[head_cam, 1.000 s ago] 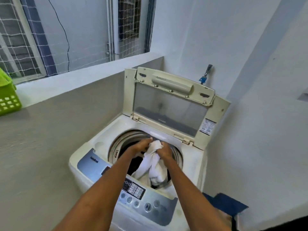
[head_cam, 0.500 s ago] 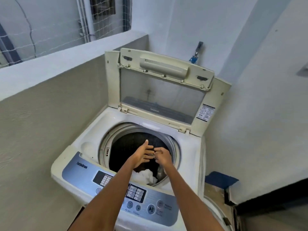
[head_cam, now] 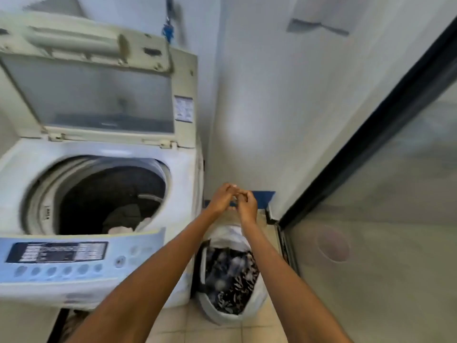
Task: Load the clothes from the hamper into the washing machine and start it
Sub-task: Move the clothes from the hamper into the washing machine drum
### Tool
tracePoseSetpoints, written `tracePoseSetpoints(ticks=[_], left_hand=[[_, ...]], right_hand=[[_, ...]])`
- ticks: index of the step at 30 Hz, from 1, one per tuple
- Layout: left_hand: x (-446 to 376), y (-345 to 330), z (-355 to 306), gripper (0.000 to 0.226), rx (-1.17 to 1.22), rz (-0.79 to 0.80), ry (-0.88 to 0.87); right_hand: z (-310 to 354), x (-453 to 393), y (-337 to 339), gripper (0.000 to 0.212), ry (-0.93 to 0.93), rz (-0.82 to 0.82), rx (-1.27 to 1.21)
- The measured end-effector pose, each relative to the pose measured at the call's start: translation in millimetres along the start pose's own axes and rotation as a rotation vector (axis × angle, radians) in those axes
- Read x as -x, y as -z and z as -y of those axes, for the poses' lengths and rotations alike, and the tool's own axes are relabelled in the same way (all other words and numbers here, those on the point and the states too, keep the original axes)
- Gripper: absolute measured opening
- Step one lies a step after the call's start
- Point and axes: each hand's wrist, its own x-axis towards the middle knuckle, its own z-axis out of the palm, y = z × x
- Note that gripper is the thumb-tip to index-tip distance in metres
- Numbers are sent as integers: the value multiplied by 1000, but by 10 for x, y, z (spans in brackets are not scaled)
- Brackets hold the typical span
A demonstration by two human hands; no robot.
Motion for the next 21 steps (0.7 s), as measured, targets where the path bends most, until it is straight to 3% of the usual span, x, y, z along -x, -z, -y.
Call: tracePoseSetpoints(ticks=[3, 7, 9, 11, 12, 14, 17, 21], left_hand=[[-214, -577, 667, 18, -143, 91, 82], [-493, -1067, 1964, 16, -154, 103, 321], [-668, -1216, 2638, 25, -228, 105, 388], [-836, -1281, 3305, 17, -336, 112, 459], [-963, -1283, 3685, 11, -394, 96, 480], [-1208, -1222, 4390, 33, -517, 2, 496], [-1489, -1115, 5188, 51, -658, -90, 515], [-1592, -1009, 5602, 33, -677, -176, 652]], right_hand=[[-812, -205, 388, 12, -118, -15, 100], [-2194, -480, 584, 25, -262, 72, 315], [-2845, -628, 611, 23, -335, 143, 382], [-3520, -801, 594, 17, -392, 203, 432], [-3820, -883, 566, 11, -394, 227, 467], [-4305, -1059, 516, 3, -389, 262, 541], [-4928, -1310, 418, 21, -364, 318, 621], [-5355, -1373, 266, 28, -364, 363, 620]])
